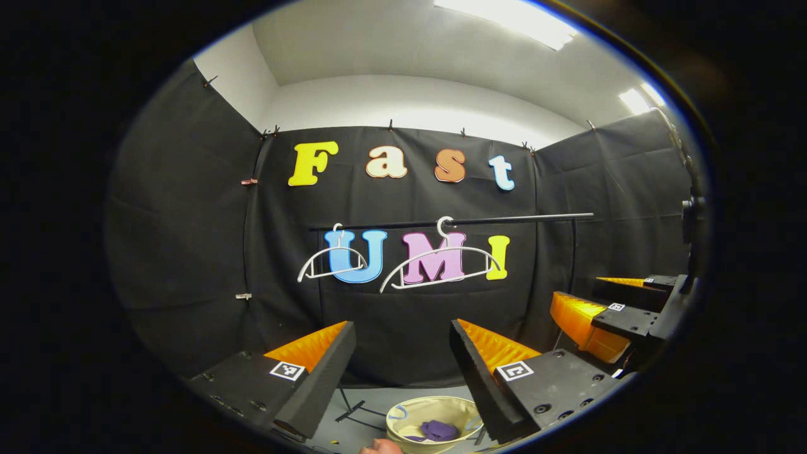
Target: Grasp the clothes on the hanger with both hands and then place them into the laundry hamper below.
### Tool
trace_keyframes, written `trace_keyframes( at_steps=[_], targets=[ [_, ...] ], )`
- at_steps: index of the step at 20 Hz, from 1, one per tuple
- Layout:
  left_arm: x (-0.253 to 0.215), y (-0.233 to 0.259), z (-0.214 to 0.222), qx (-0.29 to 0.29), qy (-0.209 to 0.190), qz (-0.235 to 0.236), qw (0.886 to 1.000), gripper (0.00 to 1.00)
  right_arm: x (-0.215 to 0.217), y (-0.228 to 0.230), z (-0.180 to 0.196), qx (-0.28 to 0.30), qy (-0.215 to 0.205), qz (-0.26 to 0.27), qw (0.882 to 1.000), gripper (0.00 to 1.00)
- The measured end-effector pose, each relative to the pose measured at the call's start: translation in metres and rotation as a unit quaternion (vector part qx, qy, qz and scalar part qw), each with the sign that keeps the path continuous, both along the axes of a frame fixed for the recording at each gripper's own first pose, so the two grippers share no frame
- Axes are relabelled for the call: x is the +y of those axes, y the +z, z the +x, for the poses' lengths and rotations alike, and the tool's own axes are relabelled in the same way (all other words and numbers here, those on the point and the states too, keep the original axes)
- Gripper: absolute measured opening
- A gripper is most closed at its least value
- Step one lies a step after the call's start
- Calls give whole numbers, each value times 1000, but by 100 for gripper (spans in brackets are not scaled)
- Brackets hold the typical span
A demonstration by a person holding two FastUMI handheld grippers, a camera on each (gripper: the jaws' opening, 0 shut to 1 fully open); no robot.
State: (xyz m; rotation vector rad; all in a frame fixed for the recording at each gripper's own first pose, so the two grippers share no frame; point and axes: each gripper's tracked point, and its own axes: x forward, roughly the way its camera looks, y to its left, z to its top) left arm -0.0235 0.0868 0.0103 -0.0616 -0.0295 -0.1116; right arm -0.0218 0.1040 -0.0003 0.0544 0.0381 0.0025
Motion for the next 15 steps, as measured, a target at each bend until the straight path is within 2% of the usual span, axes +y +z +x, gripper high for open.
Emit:
trace_keyframes(
  at_steps=[1, 2, 5, 6, 8, 9, 10, 11, 15],
  targets=[
    [1, 0, -1, 1, 0, 0, 1000, 95, 0, -1, -1, 0, 0, 0, 1000, 93],
    [1, -1, 0, 2, 0, 1, 1000, 95, 1, -1, -1, 1, 0, 1, 1000, 98],
    [2, -1, 0, 2, -1, 1, 1000, 94, -1, -1, -1, 1, -1, 1, 1000, 98],
    [1, -2, 1, 3, -2, 0, 1000, 94, -1, 0, -1, 0, -3, 0, 1000, 94],
    [2, -1, 1, 2, -1, 3, 1000, 94, -1, 0, 0, -2, -3, 0, 1000, 94],
    [3, -2, 0, 3, 1, 6, 1000, 94, -2, -1, 2, -3, -3, 0, 1000, 98],
    [2, -5, 0, 4, 1, 9, 1000, 95, -2, 1, 4, -6, -3, 1, 1000, 94],
    [0, -7, -1, 8, -1, 11, 1000, 94, -3, 2, 6, -9, -4, 1, 1000, 98],
    [-4, -20, -5, 27, -6, 15, 1000, 95, -6, 6, 11, -21, 4, -4, 1000, 98]
  ],
)
